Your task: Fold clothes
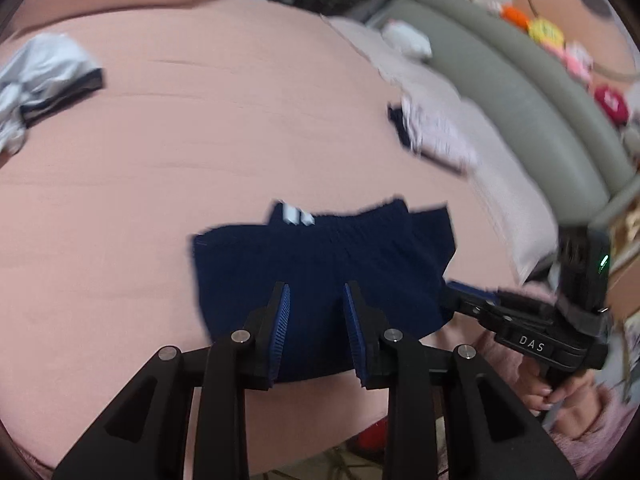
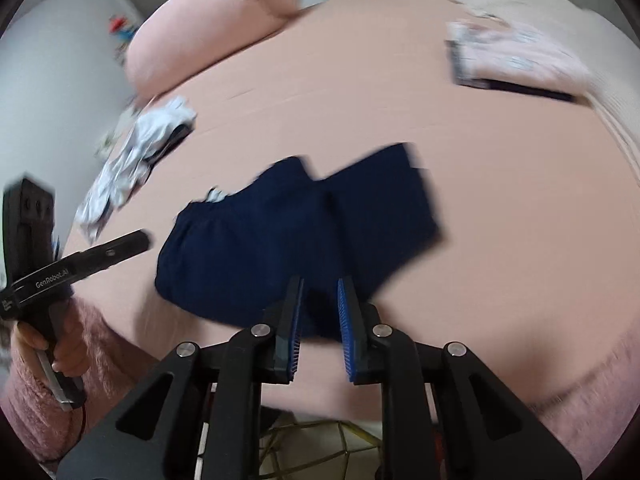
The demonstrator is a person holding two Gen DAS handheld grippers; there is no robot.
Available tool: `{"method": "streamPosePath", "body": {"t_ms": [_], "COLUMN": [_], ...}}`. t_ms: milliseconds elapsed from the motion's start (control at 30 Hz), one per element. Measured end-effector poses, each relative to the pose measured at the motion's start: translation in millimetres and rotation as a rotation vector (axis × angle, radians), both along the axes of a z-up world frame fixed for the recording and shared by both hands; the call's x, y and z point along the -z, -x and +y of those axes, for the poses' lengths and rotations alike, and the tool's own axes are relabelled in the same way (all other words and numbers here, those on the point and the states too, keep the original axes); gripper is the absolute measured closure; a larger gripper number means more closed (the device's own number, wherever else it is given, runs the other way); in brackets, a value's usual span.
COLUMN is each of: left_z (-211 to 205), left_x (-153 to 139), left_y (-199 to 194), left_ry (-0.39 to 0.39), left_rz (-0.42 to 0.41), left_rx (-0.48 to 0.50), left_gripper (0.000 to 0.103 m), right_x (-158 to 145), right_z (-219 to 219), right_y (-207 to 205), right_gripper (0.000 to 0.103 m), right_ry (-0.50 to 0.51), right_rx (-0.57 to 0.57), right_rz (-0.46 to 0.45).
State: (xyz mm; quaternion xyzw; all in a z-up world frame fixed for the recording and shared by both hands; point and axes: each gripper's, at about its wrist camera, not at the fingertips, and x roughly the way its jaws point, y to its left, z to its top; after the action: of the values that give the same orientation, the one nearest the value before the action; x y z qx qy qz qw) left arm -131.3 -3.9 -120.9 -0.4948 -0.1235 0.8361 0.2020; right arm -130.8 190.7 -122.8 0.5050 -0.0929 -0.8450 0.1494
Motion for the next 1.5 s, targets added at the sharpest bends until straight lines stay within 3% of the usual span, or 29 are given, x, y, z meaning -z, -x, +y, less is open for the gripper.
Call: {"method": "streamPosePath", "body": {"t_ms": [67,200,300,367,433,500,600,667,733,867,967,1033,1100,1133,1200,1267,1333,1400,1433,1500], "left_z": [13.2,25.9,10.8,1.9,-6.9,-4.6,12.0,16.9,13.2,5.6,-0.1,-6.2,-19.6,-26.2,-39.6,-42.3,-43.3,-40.4,-39.7,-41.2], "left_x": [7.7,15.2,15.0,-3.2,-21.3,-21.2,1.0,15.9,14.6,12.0,10.1,9.7,8.5,8.0,6.8,20.6,33.2,38.2,39.4,35.4], "left_y": [4.0,7.4,14.9,7.9,0.9,2.3,14.8,17.5,15.3,10.8,7.5,6.0,6.2,6.3,6.5,13.7,14.1,12.3,9.3,1.9], "left_ry": [0.034,0.123,0.079,0.042,0.004,-0.008,0.056,0.151,0.148,0.141,0.136,0.144,0.086,0.057,0.0,-0.048,-0.1,-0.065,-0.007,0.04], "left_rz": [-0.015,-0.008,-0.039,0.031,0.102,0.109,0.044,0.015,0.018,0.025,0.03,0.03,0.013,0.005,-0.012,-0.086,-0.149,-0.163,-0.165,-0.141], "left_rx": [0.036,0.045,0.003,-0.015,-0.033,-0.029,-0.009,-0.02,-0.038,-0.075,-0.102,-0.096,-0.138,-0.158,-0.2,-0.192,-0.179,-0.19,-0.199,-0.212], "left_gripper": [0.073,0.073,0.073,0.071,0.058,0.053,0.053,0.053,0.048,0.047,0.047,0.047,0.047,0.047,0.046,0.046,0.046,0.046,0.046,0.046], "right_x": [3.4,-2.8,13.5,14.0,-1.0,-12.0,-6.9,11.7,19.7,-2.0,3.3,13.9,25.2,27.0,23.3,18.5,18.2,24.6,27.9,27.6], "right_z": [-26.8,-59.3,-62.6,-40.3,-26.2,-24.7,-30.4,-28.3,-24.0,1.5,-5.5,-16.1,-25.0,-18.2,-1.1,10.5,8.5,11.4,12.9,18.3], "right_y": [16.3,31.0,44.5,36.8,31.3,26.9,26.8,30.9,33.3,31.2,28.0,28.8,30.4,30.1,28.2,25.8,24.4,22.2,22.4,23.2], "right_gripper": [0.084,0.084,0.087,0.087,0.083,0.079,0.076,0.077,0.081,0.079,0.077,0.077,0.077,0.077,0.076,0.073,0.067,0.067,0.067,0.07], "right_ry": [-0.056,-0.114,-0.199,-0.157,-0.062,-0.033,-0.071,-0.093,-0.109,-0.06,-0.047,-0.124,-0.24,-0.235,-0.115,-0.026,-0.004,0.059,0.066,0.021], "right_rx": [-0.031,-0.107,-0.106,-0.071,-0.029,-0.029,-0.056,-0.065,-0.05,0.084,0.037,-0.008,-0.036,-0.005,0.058,0.102,0.073,0.041,0.041,0.058], "right_rz": [-0.032,-0.002,-0.033,-0.071,-0.057,-0.011,0.026,-0.026,-0.043,0.021,0.024,0.018,0.015,-0.002,-0.026,-0.031,-0.033,-0.07,-0.087,-0.089]}}
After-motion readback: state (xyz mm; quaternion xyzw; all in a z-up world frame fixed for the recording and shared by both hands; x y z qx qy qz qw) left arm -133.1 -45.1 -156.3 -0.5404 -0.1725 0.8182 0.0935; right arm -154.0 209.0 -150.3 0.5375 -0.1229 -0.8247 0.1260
